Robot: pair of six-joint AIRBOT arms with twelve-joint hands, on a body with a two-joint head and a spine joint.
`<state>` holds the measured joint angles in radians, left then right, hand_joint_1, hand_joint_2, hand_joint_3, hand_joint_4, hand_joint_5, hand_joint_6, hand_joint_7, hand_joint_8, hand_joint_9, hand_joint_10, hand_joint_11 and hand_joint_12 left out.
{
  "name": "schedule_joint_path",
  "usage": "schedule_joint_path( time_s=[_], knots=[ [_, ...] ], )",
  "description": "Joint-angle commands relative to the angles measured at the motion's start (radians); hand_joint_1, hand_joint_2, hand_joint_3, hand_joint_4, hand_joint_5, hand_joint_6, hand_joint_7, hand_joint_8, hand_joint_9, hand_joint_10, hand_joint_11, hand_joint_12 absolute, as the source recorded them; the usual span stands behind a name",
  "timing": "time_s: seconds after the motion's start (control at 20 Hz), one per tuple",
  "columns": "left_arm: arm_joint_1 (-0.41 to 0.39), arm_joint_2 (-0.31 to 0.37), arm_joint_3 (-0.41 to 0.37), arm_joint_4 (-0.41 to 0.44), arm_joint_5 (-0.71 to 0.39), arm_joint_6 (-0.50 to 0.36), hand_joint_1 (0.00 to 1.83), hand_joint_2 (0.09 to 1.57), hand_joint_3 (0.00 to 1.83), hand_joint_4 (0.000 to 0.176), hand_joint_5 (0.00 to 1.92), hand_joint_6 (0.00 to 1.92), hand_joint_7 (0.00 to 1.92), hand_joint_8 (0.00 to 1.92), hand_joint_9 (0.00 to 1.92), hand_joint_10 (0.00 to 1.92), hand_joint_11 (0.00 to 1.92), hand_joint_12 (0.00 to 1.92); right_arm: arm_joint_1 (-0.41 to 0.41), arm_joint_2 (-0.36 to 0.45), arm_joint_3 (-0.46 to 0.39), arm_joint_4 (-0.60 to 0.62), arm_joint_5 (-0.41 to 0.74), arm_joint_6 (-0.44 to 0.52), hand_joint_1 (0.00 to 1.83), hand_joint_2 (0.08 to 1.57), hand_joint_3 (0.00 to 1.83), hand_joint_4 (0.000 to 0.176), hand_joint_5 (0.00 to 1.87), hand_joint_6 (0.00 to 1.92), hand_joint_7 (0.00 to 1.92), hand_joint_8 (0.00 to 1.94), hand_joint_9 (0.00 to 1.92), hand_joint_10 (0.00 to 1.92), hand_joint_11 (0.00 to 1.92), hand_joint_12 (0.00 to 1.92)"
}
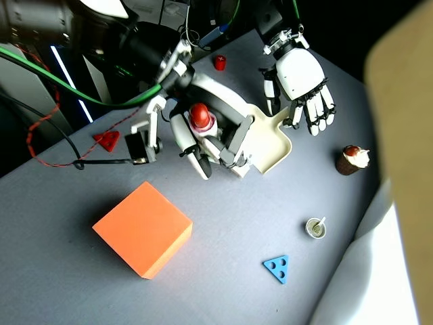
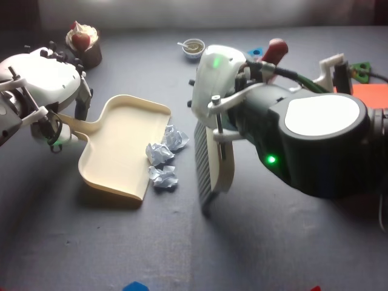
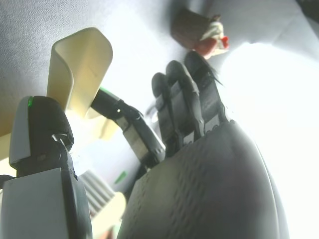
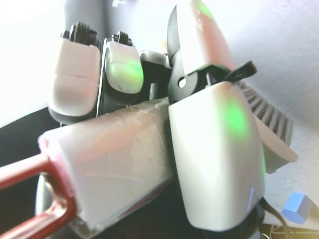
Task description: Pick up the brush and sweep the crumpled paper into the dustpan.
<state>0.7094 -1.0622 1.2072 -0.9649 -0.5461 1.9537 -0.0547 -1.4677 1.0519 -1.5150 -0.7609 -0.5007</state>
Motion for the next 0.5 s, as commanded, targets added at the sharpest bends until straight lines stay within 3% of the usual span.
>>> schedule_joint_path(
  time_s=[0.0, 0.05, 0.1, 0.15, 0.3, 0.45],
  knots=[
    [-0.010, 0.004, 0.006, 0.041, -0.088, -0.003, 1.05, 1.10, 0.00, 0.102, 1.01, 0.93, 0.35, 0.00, 0.27, 0.00, 0.01, 0.51, -0.009, -0.006, 0.015, -0.059, -0.018, 0.005, 1.46, 1.18, 0.00, 0.000, 0.94, 1.92, 0.84, 1.94, 1.36, 1.92, 1.55, 1.92],
    [-0.010, 0.005, 0.006, 0.042, -0.089, -0.003, 1.05, 1.09, 0.00, 0.137, 1.03, 0.90, 0.36, 0.00, 0.28, 0.00, 0.03, 0.52, -0.014, -0.027, 0.036, -0.077, -0.018, 0.039, 1.47, 1.17, 0.00, 0.000, 0.93, 1.92, 0.79, 1.94, 1.36, 1.92, 1.56, 1.92],
    [-0.010, 0.005, 0.007, 0.044, -0.090, -0.003, 1.03, 1.10, 0.00, 0.156, 1.00, 0.95, 0.35, 0.00, 0.27, 0.00, 0.03, 0.51, -0.018, -0.043, 0.051, -0.095, -0.018, 0.062, 1.47, 1.17, 0.00, 0.000, 0.92, 1.92, 0.78, 1.94, 1.36, 1.92, 1.56, 1.92],
    [-0.010, 0.005, 0.007, 0.044, -0.091, -0.003, 1.05, 1.10, 0.00, 0.128, 1.02, 0.91, 0.37, 0.00, 0.29, 0.01, 0.06, 0.51, -0.022, -0.064, 0.069, -0.117, -0.018, 0.093, 1.45, 1.17, 0.00, 0.000, 0.91, 1.92, 0.81, 1.94, 1.36, 1.92, 1.56, 1.92],
    [-0.011, 0.005, 0.007, 0.044, -0.090, -0.003, 1.05, 1.09, 0.00, 0.125, 1.03, 0.90, 0.39, 0.01, 0.31, 0.01, 0.08, 0.52, -0.026, -0.099, 0.103, -0.159, -0.011, 0.158, 1.46, 1.15, 0.00, 0.000, 0.98, 1.92, 0.96, 1.94, 1.37, 1.92, 1.57, 1.92],
    [-0.012, 0.005, 0.007, 0.044, -0.089, -0.003, 1.05, 1.09, 0.00, 0.127, 1.04, 0.88, 0.39, 0.00, 0.32, 0.01, 0.09, 0.52, -0.028, -0.126, 0.132, -0.255, -0.004, 0.255, 1.46, 1.16, 0.00, 0.000, 0.92, 1.92, 0.89, 1.94, 1.37, 1.92, 1.57, 1.92]
  ],
)
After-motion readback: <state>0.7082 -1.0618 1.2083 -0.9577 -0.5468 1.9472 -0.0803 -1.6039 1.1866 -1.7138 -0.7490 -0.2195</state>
